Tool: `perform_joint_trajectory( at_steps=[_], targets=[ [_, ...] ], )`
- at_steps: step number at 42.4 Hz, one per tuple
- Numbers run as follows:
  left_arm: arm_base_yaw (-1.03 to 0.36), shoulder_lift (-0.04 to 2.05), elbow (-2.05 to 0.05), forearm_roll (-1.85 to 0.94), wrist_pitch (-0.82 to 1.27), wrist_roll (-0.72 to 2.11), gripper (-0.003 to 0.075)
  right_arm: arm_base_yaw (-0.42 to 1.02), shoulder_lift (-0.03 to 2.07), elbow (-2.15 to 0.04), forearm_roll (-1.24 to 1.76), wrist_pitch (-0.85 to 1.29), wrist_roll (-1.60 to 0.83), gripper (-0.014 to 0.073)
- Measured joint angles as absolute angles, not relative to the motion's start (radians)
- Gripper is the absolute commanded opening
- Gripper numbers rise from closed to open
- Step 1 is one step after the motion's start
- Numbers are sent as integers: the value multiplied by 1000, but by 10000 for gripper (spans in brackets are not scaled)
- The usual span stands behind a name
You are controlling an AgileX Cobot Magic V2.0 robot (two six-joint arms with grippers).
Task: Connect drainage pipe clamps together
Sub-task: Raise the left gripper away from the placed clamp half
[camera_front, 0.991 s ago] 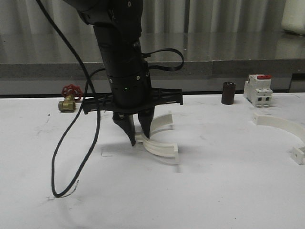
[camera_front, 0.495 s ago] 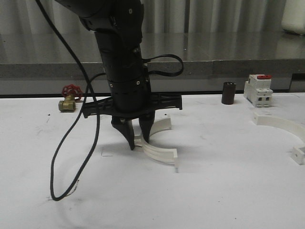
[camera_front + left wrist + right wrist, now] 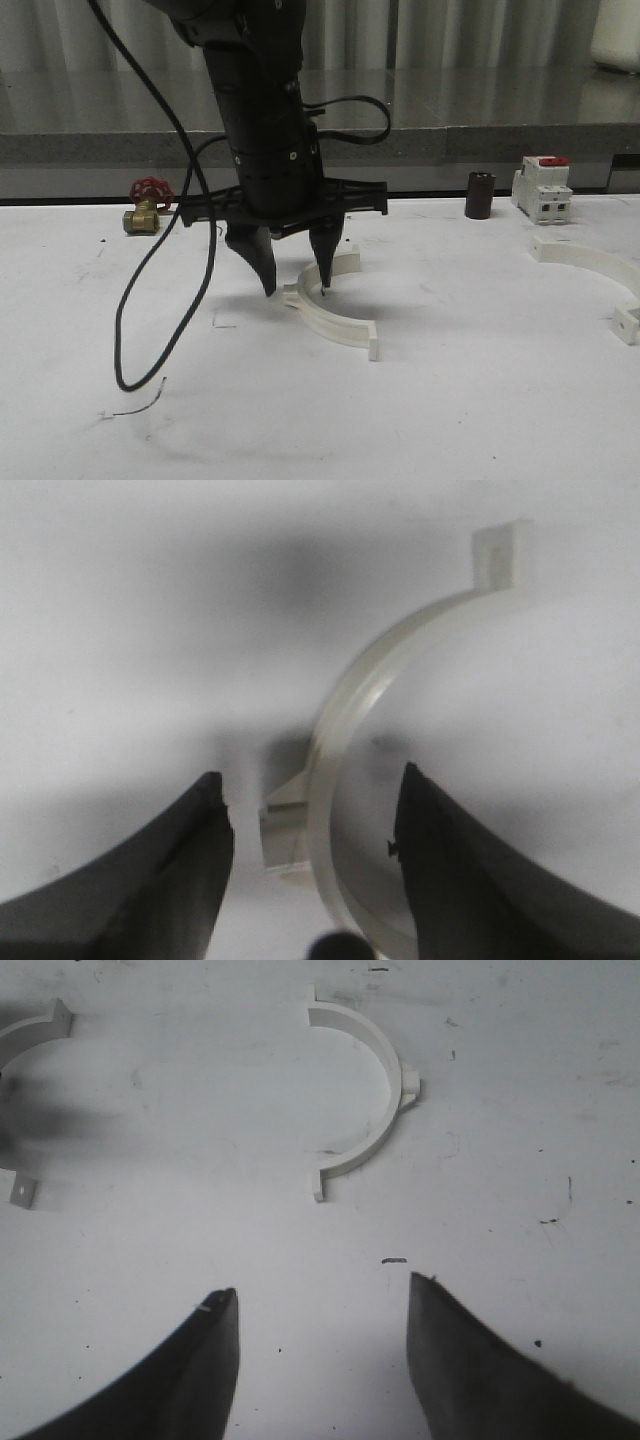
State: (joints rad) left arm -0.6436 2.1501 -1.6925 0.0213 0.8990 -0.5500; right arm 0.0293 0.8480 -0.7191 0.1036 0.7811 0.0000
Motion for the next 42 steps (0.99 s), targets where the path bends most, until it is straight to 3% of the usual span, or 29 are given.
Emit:
perform_joint_trajectory(
  at_steps=[17, 27, 42],
  targets=[
    [-644, 1791, -1680, -18, 1024, -38, 368, 29, 848, -719, 104, 781, 0, 416],
    [-600, 1504, -1439, -180, 945, 254, 368, 29, 848, -719, 104, 781, 0, 416],
    [-555, 1064, -1011, -207, 727, 322, 368, 29, 848, -719, 104, 781, 0, 416]
  ],
)
